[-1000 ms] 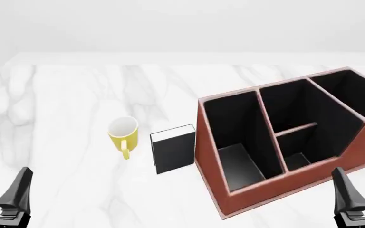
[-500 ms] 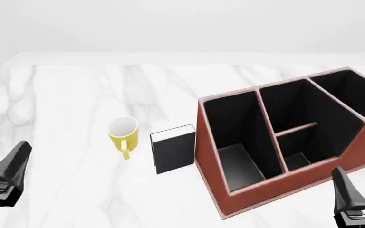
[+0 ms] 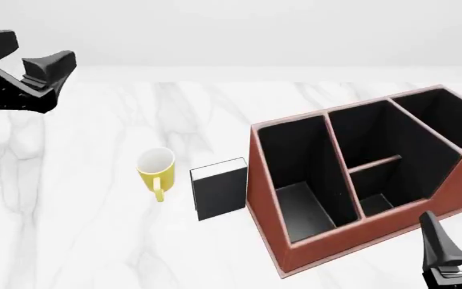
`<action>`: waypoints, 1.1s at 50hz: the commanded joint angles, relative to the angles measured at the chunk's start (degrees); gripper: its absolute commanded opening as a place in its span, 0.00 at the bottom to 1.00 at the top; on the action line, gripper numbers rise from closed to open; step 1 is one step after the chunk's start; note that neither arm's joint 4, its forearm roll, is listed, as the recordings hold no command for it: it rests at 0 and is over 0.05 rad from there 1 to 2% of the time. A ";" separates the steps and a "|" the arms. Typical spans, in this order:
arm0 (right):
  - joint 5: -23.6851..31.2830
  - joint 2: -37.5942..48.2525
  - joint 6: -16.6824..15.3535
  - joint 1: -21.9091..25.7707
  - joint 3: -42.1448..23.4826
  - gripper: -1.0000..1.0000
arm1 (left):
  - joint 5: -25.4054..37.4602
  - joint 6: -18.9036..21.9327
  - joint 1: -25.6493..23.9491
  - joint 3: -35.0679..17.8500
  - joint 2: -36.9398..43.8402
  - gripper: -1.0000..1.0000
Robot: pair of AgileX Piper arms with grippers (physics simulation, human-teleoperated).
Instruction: Pick up the book and place it in the back compartment of the caddy.
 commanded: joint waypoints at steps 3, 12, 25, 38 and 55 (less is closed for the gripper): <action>-0.53 0.61 0.06 -0.06 0.04 1.00 | 14.11 12.93 -11.42 -21.58 13.69 1.00; -0.36 0.42 0.08 -0.03 0.04 1.00 | 25.71 16.45 -15.09 -35.56 23.45 1.00; -0.28 0.40 0.23 -0.01 0.04 1.00 | 31.33 20.60 -15.31 -38.63 31.93 1.00; -0.16 0.26 0.13 0.04 0.05 1.00 | 30.84 22.01 -17.62 -33.30 35.49 1.00; -0.05 0.07 -0.07 0.13 0.05 1.00 | 29.90 22.10 -20.24 -29.55 36.43 1.00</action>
